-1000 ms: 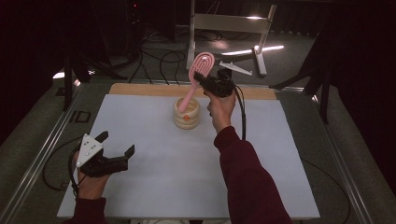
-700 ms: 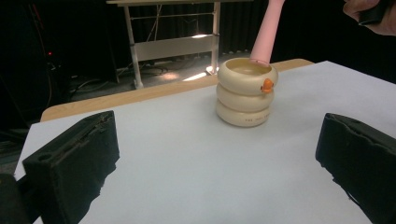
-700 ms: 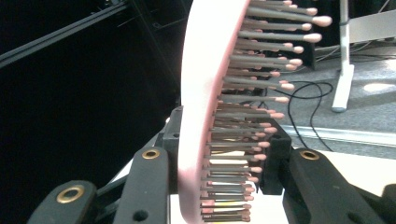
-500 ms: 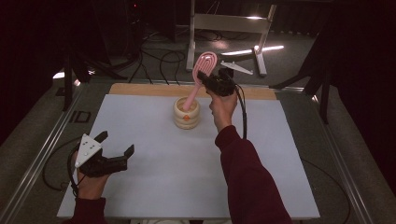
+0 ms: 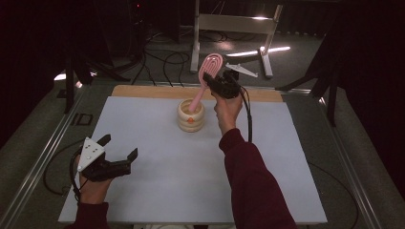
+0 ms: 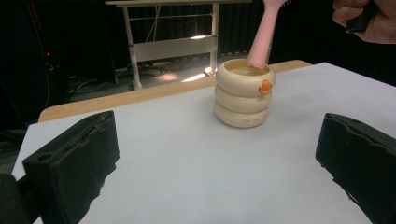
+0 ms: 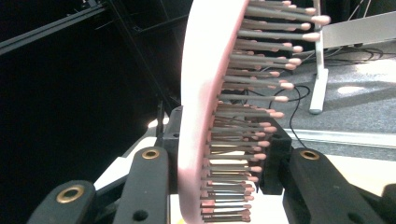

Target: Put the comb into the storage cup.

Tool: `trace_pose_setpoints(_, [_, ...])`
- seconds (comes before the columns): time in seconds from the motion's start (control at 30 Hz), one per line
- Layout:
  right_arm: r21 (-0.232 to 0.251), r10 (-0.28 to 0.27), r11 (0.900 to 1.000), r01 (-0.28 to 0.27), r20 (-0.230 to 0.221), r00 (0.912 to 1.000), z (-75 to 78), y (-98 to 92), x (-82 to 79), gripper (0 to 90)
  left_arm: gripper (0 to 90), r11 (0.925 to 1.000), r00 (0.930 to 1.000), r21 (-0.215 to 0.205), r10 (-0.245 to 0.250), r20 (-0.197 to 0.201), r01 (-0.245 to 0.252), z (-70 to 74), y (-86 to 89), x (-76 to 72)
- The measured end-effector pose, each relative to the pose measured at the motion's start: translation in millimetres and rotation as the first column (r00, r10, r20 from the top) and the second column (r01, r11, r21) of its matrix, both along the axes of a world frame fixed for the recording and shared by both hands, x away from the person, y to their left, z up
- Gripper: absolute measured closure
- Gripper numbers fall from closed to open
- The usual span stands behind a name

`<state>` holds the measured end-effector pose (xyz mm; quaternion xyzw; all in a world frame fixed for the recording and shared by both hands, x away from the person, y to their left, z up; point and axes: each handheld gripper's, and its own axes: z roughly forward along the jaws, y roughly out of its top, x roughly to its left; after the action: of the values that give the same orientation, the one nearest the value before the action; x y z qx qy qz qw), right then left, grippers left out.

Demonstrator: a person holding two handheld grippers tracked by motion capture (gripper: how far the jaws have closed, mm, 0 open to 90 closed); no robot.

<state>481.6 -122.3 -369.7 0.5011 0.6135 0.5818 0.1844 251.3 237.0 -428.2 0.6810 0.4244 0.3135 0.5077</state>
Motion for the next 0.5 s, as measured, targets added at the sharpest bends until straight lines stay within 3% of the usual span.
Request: trace_pose_setpoints(0.5, [-0.005, -0.041, 0.999, 0.041, -0.004, 0.9991, -7.9, 1.8, 0.5, 64.3, 0.1, 1.0, 1.0, -0.004, -0.003, 0.002, 0.003, 0.7, -0.3, -0.7])
